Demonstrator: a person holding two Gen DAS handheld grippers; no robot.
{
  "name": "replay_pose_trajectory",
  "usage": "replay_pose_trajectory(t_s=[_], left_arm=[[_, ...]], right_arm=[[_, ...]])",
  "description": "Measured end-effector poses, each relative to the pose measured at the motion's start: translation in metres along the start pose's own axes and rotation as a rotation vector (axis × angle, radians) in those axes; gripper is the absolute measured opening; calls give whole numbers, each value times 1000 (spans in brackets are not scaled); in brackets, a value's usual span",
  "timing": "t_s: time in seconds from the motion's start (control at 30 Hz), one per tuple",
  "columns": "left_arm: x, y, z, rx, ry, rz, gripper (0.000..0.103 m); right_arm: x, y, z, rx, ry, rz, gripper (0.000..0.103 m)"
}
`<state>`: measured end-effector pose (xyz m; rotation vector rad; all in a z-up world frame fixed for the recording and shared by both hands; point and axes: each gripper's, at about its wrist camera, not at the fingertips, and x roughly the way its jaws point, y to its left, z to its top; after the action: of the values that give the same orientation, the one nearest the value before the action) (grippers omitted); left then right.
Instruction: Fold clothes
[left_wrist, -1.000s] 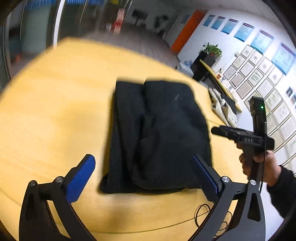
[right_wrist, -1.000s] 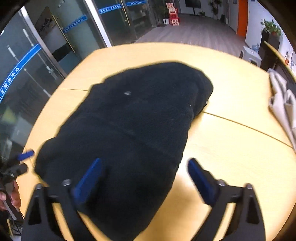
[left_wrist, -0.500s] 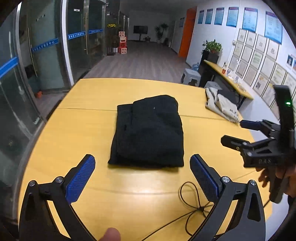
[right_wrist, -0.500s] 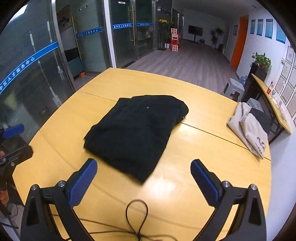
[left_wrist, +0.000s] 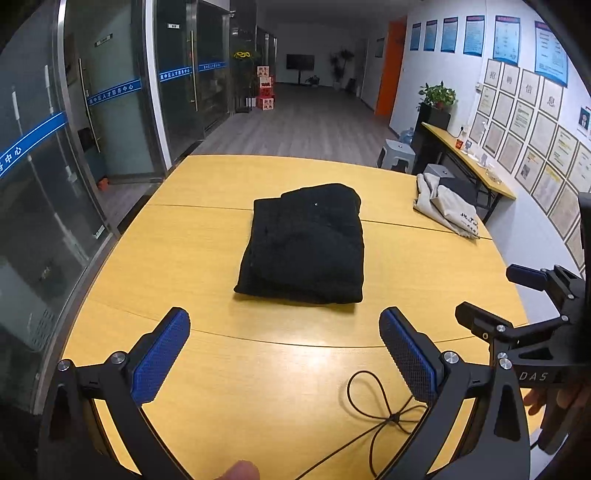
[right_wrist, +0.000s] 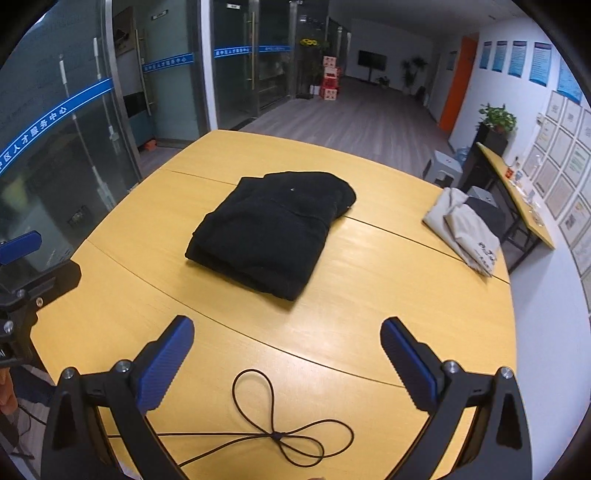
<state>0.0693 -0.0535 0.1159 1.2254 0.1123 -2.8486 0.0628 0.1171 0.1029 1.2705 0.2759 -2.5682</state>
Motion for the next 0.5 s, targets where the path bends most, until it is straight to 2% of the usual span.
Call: replay_pose_trajectory(t_s=[0.3, 0.5], left_arm=[[-11, 34, -20, 48, 29, -40, 103], [-10, 44, -21, 49, 27, -67, 103]], right_arm=[[-2, 34, -5, 64, 22, -98, 103], [1, 46, -6, 87, 38, -137, 103]])
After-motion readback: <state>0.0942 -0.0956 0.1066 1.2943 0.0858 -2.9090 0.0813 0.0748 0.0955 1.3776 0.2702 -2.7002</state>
